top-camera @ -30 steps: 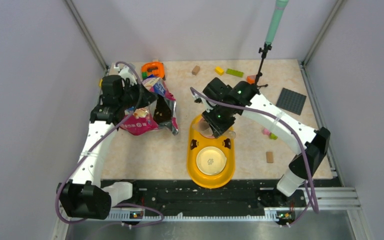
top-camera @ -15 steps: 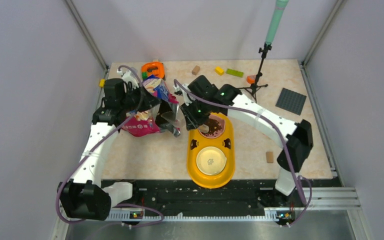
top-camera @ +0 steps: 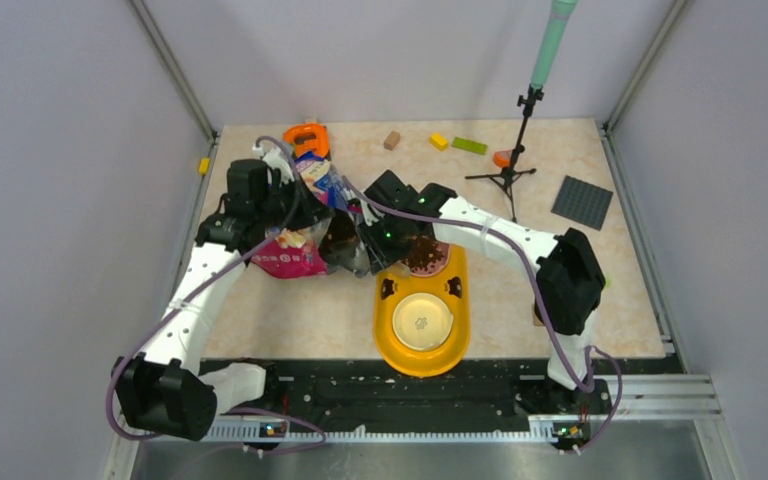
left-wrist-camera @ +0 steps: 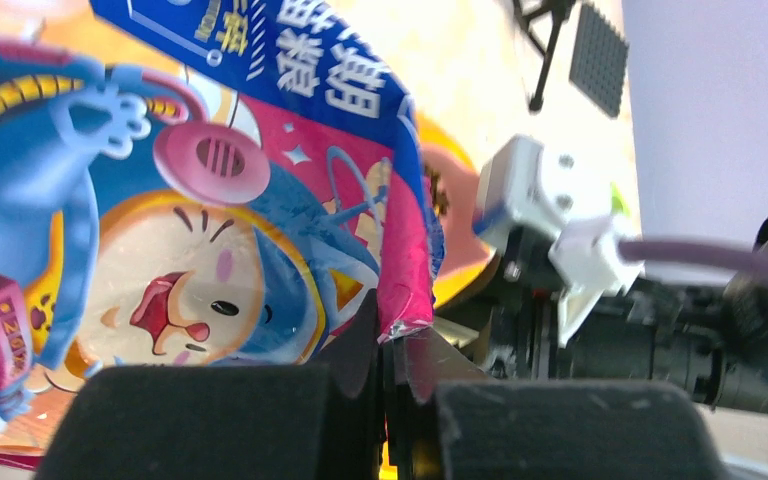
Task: Serve the pet food
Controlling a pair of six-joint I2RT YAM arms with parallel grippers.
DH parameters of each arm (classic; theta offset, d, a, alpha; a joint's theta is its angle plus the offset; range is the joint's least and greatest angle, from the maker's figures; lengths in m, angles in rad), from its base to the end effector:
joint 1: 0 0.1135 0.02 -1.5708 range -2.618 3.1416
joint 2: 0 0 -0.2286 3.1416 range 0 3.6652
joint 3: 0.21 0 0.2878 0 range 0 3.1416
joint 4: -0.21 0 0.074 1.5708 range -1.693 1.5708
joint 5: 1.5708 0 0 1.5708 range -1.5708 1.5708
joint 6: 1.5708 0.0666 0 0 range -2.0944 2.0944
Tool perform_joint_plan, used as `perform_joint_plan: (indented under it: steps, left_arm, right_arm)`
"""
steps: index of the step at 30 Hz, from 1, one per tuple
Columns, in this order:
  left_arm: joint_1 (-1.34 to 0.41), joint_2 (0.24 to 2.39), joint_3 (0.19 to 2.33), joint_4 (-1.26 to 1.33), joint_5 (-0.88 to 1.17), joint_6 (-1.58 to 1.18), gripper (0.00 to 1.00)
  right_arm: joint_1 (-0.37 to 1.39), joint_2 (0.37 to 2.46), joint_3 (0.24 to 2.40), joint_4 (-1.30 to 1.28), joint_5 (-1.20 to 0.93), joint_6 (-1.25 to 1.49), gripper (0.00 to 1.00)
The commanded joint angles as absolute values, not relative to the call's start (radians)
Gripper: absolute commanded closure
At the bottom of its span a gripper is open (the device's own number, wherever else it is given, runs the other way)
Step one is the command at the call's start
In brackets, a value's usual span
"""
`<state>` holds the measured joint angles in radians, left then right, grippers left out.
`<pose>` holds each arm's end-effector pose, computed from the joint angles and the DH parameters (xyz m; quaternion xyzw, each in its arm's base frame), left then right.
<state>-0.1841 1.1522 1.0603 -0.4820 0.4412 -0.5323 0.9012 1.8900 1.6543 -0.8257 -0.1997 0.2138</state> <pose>0.3149 -0.0876 0.2834 -0.0454 0.8622 -0.3435 0.3695 0.2673 0.3590 0.2016 -0.3481 0.8981 0.2145 0.1617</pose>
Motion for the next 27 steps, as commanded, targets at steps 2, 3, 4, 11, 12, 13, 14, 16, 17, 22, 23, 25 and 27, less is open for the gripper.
perform_joint_plan:
  steps: [2, 3, 4, 11, 12, 13, 14, 16, 17, 22, 23, 25, 27]
  left_arm:
    - [-0.187, 1.179, 1.165, -0.448, 0.458, -0.522, 1.00]
    - [-0.187, 1.176, 1.122, -0.430, 0.470, -0.546, 1.00]
    - [-0.188, 1.168, 1.084, -0.411, 0.482, -0.576, 1.00]
    - [-0.189, 1.139, 0.987, -0.333, 0.467, -0.614, 1.00]
    - [-0.189, 1.153, 0.997, -0.351, 0.473, -0.606, 1.00]
    - [-0.189, 1.165, 1.005, -0.365, 0.486, -0.603, 1.00]
    - [-0.189, 1.175, 1.012, -0.374, 0.492, -0.600, 1.00]
    - [-0.189, 1.185, 1.015, -0.375, 0.495, -0.601, 1.00]
    - [-0.189, 1.186, 1.011, -0.368, 0.496, -0.602, 1.00]
    - [-0.189, 1.197, 1.018, -0.367, 0.507, -0.596, 1.00]
    - [-0.189, 1.199, 1.023, -0.369, 0.511, -0.593, 1.00]
    - [-0.189, 1.206, 1.031, -0.370, 0.518, -0.589, 1.00]
    - [-0.189, 1.211, 1.039, -0.371, 0.525, -0.585, 1.00]
  right_arm:
    - [0.909, 1.905, 1.726, -0.785, -0.155, 0.212, 1.00]
    - [0.909, 1.911, 1.721, -0.799, -0.151, 0.210, 1.00]
    - [0.908, 1.911, 1.718, -0.816, -0.150, 0.209, 1.00]
    - [0.910, 1.961, 1.727, -0.865, -0.129, 0.198, 1.00]
    - [0.911, 1.997, 1.754, -0.876, -0.134, 0.192, 1.00]
    - [0.910, 2.033, 1.790, -0.896, -0.138, 0.185, 1.00]
    - [0.910, 2.068, 1.817, -0.906, -0.139, 0.179, 1.00]
    - [0.910, 2.121, 1.845, -0.885, -0.136, 0.180, 1.00]
    - [0.911, 2.141, 1.851, -0.860, -0.130, 0.185, 1.00]
    - [0.910, 2.230, 1.929, -0.699, -0.153, 0.214, 1.00]
    - [0.911, 2.233, 1.927, -0.666, -0.160, 0.217, 1.00]
    - [0.910, 2.218, 1.885, -0.540, -0.154, 0.226, 1.00]
    - [0.911, 2.207, 1.816, -0.386, -0.144, 0.230, 1.00]
